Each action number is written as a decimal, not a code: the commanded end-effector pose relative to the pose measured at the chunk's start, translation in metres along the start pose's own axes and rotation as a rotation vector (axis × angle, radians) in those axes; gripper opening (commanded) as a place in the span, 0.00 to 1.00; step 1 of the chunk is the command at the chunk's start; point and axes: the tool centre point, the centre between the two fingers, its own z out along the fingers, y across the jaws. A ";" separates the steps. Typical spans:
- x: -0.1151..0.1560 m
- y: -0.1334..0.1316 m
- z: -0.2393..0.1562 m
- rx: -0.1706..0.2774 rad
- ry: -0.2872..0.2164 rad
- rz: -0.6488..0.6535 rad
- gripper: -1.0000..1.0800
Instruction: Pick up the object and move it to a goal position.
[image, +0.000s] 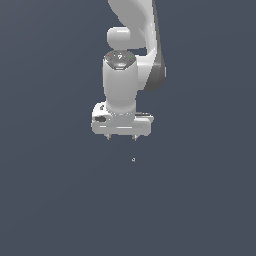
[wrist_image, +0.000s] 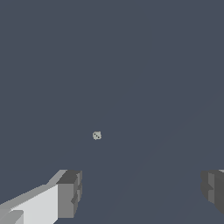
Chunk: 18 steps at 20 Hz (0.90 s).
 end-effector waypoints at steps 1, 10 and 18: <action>0.000 0.000 0.000 0.000 0.000 0.000 0.96; -0.004 -0.013 0.004 0.030 -0.014 -0.001 0.96; -0.004 -0.015 0.008 0.031 -0.016 -0.004 0.96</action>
